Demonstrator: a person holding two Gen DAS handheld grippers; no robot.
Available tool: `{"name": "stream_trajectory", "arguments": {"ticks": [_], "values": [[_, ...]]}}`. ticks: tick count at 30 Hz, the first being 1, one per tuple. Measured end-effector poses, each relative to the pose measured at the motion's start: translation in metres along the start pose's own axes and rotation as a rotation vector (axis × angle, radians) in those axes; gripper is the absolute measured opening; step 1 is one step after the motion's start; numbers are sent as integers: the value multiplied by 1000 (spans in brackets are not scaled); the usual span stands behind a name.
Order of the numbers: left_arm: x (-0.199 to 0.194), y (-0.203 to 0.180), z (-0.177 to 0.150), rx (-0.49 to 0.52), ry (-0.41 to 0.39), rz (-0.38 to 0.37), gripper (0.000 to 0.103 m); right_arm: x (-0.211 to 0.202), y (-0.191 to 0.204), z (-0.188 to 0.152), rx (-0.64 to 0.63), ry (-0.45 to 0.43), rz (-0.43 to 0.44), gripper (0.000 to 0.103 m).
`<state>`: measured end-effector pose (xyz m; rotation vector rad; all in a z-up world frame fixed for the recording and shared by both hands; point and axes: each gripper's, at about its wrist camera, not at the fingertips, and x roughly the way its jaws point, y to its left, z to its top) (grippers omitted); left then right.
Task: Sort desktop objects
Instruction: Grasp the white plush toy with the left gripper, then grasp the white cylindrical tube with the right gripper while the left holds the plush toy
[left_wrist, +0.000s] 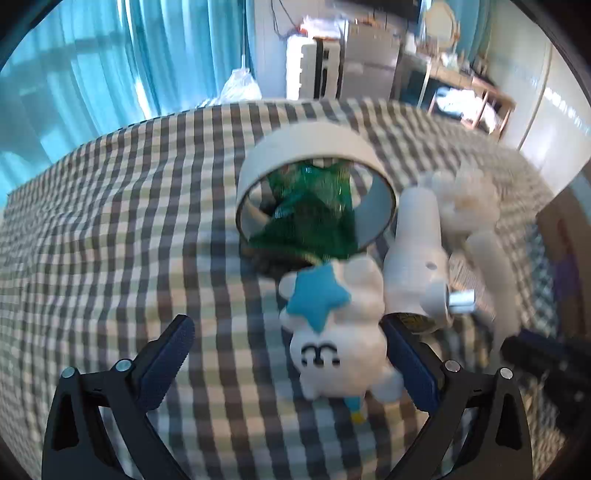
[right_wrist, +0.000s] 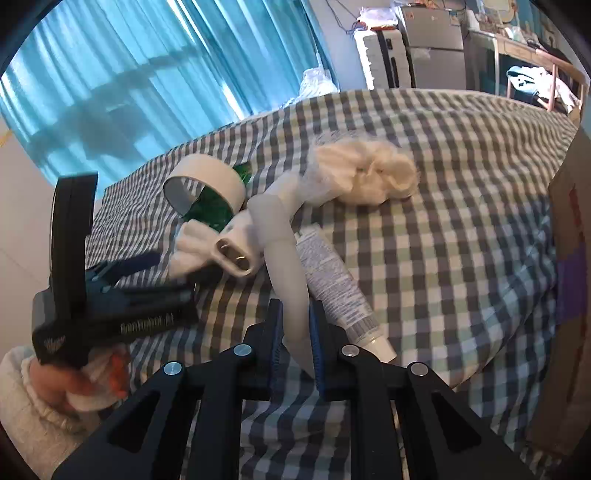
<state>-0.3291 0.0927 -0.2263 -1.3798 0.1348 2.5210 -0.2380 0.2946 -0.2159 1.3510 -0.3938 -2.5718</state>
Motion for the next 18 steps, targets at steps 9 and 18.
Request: {"name": "stream_trajectory", "arguments": {"ticks": [9,18], "values": [[-9,11,-15,-17,17,-39,47,33,7,9,13,46,-26,15],[-66,15,-56,-75,21,-41,47,-4,32,-4,25,55,-16,9]]}}
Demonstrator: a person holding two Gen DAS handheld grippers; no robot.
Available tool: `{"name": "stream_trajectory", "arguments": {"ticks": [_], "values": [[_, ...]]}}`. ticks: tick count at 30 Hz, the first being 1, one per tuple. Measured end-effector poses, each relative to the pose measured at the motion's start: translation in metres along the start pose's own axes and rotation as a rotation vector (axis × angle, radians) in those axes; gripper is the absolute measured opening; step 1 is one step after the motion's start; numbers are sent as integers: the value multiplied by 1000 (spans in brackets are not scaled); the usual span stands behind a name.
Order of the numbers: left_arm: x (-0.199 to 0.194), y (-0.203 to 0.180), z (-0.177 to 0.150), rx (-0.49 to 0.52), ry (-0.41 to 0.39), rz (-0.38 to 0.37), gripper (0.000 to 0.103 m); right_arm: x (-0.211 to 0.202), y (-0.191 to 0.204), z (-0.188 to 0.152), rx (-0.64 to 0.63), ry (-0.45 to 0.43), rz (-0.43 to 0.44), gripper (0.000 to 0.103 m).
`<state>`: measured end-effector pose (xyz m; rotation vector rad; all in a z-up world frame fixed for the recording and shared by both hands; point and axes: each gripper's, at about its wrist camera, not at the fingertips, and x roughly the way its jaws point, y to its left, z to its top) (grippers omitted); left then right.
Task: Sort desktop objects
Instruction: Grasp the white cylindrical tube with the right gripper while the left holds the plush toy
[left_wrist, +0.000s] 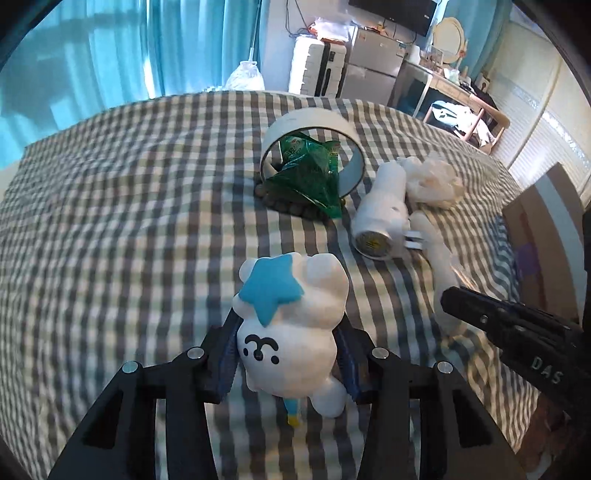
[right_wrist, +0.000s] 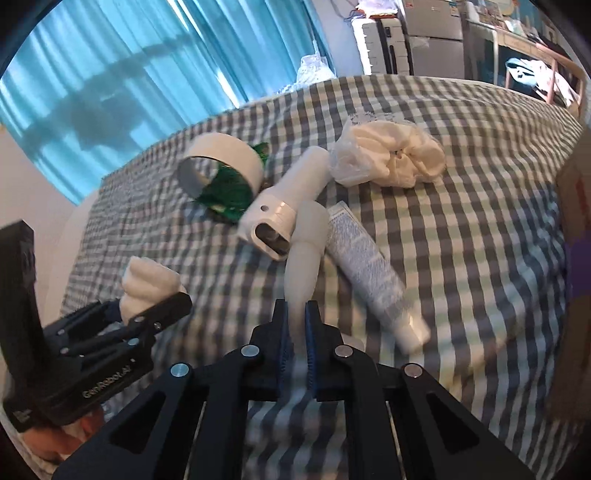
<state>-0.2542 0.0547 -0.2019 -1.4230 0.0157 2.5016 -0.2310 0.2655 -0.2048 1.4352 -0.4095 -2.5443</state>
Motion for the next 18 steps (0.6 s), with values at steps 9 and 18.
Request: {"name": "stream_trajectory", "arguments": {"ticks": [9,18], "values": [[-71,-8,-21,-18,-61,8,47,-62,27,-37,38,-44,87,9],[-143,-20,-38,-12,-125,6,47,-123,50,-58,1,-119,78,9]]}}
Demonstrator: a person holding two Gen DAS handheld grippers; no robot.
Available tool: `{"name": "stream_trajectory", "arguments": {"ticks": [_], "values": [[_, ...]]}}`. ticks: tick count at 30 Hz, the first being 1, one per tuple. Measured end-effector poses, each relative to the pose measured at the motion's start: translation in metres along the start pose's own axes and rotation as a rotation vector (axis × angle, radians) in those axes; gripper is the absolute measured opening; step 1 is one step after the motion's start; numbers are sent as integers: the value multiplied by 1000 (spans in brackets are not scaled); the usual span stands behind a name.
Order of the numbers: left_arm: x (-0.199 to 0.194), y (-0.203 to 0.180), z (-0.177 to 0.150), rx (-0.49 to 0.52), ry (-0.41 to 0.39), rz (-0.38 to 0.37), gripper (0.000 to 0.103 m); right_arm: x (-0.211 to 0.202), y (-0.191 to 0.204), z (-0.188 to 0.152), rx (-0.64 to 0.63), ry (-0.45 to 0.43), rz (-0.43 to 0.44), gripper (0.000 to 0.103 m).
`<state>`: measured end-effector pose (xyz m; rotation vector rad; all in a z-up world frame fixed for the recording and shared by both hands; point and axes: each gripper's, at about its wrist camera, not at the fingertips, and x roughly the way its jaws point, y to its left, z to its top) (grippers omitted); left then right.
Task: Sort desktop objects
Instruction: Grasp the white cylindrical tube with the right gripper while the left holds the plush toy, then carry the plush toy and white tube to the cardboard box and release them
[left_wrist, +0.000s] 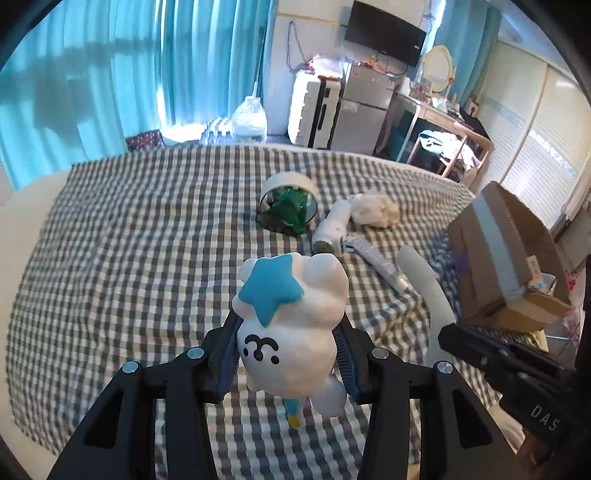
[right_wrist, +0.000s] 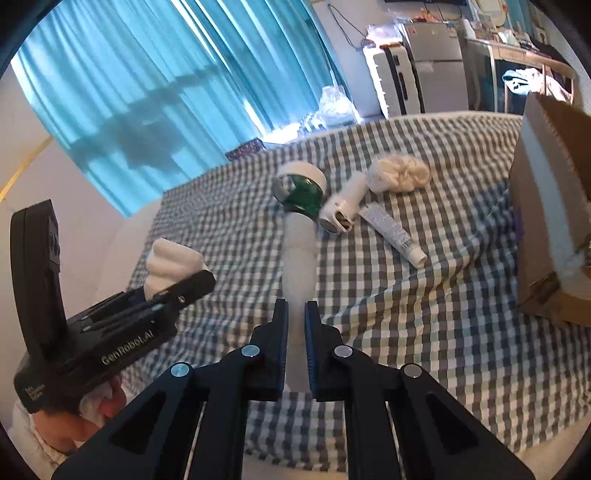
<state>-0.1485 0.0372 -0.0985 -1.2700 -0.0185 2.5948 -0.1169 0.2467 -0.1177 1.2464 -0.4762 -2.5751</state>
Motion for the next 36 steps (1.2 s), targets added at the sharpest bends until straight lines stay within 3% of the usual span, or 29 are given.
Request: {"name": "stream_trajectory", "arguments": {"ticks": [10,21,27,36], "values": [[-71,-33,29,46,-106,-18,47,-79,17,9,-42,-108,-32,9],[-90,-111,62,149,-146,-82,47,-151,-13,33,-31,-223,-94,9],[-78,-184,81,220,-148,-193,47,-175,-66,46,22,-262,-161,9],[-19,-309,94,363,-94,-331,47,-196,-181,57,149,-282,-310,9]]}}
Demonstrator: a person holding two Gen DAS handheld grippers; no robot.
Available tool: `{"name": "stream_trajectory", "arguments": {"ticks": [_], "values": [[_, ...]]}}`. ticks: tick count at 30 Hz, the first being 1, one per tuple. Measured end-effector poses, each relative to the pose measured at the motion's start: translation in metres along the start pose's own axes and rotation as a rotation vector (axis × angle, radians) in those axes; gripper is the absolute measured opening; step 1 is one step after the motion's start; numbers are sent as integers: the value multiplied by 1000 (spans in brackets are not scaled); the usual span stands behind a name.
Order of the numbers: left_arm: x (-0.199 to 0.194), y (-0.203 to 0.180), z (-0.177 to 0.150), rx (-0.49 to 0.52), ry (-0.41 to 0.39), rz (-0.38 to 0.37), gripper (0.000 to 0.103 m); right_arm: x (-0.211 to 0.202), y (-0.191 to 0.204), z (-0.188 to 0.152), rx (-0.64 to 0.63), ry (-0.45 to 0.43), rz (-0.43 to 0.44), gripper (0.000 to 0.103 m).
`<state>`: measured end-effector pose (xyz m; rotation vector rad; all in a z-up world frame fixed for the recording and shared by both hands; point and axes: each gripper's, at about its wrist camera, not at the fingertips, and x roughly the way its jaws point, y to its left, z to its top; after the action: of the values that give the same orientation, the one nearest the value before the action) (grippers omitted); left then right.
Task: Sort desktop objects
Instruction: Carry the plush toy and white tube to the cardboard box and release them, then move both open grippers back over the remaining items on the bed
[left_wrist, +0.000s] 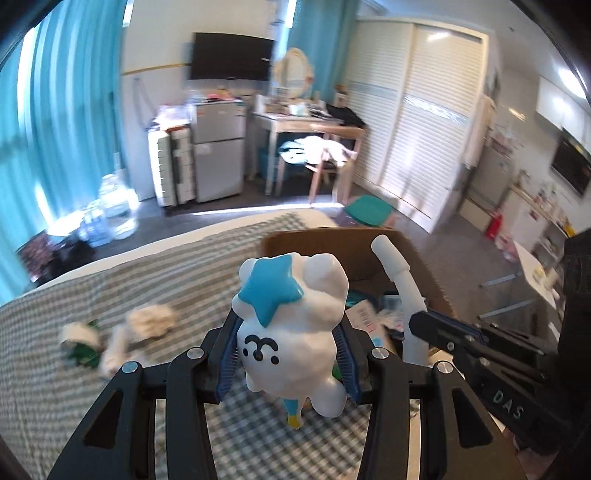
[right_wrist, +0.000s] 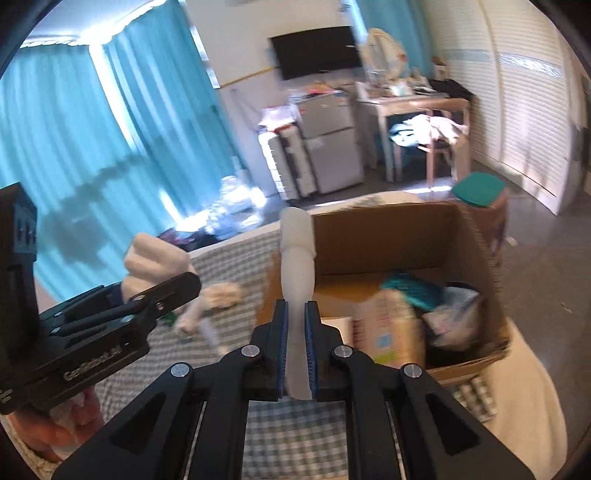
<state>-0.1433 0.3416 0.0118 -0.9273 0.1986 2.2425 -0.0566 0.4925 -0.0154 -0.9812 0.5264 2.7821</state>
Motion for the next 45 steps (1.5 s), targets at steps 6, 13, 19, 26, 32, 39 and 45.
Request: {"name": "stream_trajectory", "arguments": {"ticks": [6,13,19,26,32,39,45], "values": [[77,-31,9,-3,84,-29,47,28,-51,17,19,27,-96,9],[91,-34,9,-4,48,52,91,41,-84,19,140,-1,-130,59],[54,-3,5,-42,34,82,97,21,-79,11,155,-26,-122,59],[-22,51,-26,-67,3,231,100,-6,-33,-2,116,-30,-61,59],[-102,117,-87,-196,-24,390,103,-20,29,-28,85,-22,26,59],[-139,181,-148,-307,6,474,103,-8,109,-62,-21,15,127,59],[-142,213,-182,-346,45,495,103,23,167,-78,-129,90,163,59]]}}
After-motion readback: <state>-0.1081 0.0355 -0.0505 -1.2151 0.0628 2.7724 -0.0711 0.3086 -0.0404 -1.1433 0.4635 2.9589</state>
